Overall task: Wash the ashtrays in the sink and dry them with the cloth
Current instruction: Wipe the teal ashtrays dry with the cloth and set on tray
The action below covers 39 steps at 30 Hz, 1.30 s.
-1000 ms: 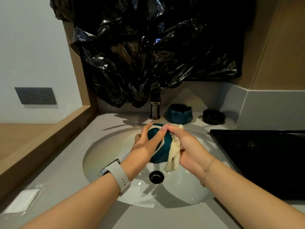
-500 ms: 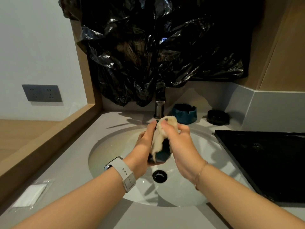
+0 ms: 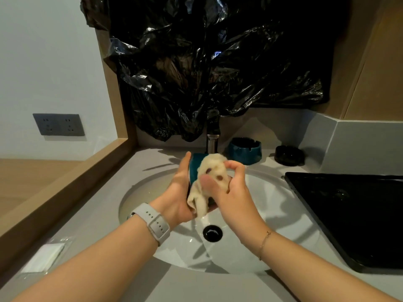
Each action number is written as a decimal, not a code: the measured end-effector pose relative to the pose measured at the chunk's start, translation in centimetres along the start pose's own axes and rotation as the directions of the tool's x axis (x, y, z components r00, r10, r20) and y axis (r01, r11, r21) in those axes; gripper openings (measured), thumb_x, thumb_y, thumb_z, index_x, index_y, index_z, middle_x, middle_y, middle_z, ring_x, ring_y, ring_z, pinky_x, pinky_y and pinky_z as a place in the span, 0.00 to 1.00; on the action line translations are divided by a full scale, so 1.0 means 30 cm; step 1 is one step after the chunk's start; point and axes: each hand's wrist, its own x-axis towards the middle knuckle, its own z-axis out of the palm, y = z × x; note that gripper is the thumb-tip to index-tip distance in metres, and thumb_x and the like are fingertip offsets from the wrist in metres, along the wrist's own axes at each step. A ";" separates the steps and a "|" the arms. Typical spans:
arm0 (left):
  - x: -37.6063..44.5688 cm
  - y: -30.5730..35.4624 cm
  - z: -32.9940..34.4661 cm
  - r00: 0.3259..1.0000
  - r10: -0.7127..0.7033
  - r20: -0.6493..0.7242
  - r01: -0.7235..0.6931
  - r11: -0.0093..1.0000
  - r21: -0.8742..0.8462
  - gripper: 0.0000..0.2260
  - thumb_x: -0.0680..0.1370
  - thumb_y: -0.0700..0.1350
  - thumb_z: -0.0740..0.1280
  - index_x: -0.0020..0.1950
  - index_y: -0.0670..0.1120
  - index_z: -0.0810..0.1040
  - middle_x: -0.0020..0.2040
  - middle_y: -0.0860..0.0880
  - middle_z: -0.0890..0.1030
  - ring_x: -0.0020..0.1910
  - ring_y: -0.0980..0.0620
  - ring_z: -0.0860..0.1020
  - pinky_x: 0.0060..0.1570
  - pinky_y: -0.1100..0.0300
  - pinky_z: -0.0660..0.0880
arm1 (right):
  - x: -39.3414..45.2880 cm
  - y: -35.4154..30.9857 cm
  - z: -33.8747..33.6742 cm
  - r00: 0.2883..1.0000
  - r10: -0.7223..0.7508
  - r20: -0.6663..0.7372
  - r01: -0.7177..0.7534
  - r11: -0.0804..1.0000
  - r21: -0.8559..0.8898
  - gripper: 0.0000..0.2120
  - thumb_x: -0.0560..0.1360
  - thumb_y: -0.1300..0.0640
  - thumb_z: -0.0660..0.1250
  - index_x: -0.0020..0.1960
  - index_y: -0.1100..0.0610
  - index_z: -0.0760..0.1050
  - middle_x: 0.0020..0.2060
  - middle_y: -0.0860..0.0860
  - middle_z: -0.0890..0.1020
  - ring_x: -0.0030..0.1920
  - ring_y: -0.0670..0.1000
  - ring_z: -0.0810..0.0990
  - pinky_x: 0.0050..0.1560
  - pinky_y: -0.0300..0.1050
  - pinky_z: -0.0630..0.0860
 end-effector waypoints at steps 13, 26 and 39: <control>-0.015 -0.010 0.018 0.992 0.127 0.009 -0.127 0.991 0.033 0.29 0.73 0.67 0.64 0.52 0.41 0.84 0.47 0.41 0.85 0.44 0.45 0.81 0.55 0.52 0.76 | 0.032 -0.011 -0.055 0.993 0.062 -0.097 -0.083 0.969 -0.234 0.17 0.70 0.39 0.70 0.51 0.50 0.80 0.52 0.45 0.74 0.55 0.44 0.76 0.52 0.38 0.75; -0.040 0.005 0.027 0.997 -0.060 -0.048 0.056 0.996 -0.075 0.28 0.70 0.67 0.67 0.49 0.41 0.79 0.38 0.42 0.80 0.42 0.43 0.77 0.54 0.50 0.74 | 0.035 -0.045 -0.093 0.960 0.118 0.254 -0.088 0.988 -0.127 0.09 0.72 0.57 0.74 0.50 0.59 0.81 0.41 0.50 0.86 0.40 0.45 0.84 0.38 0.35 0.78; -0.025 0.002 0.014 0.997 0.036 0.067 -0.053 0.959 0.278 0.36 0.71 0.74 0.58 0.60 0.45 0.82 0.52 0.42 0.86 0.55 0.42 0.81 0.58 0.46 0.77 | 0.054 -0.042 -0.105 0.974 0.182 0.131 -0.200 0.971 0.134 0.11 0.72 0.54 0.72 0.51 0.59 0.82 0.46 0.55 0.86 0.49 0.52 0.84 0.53 0.42 0.78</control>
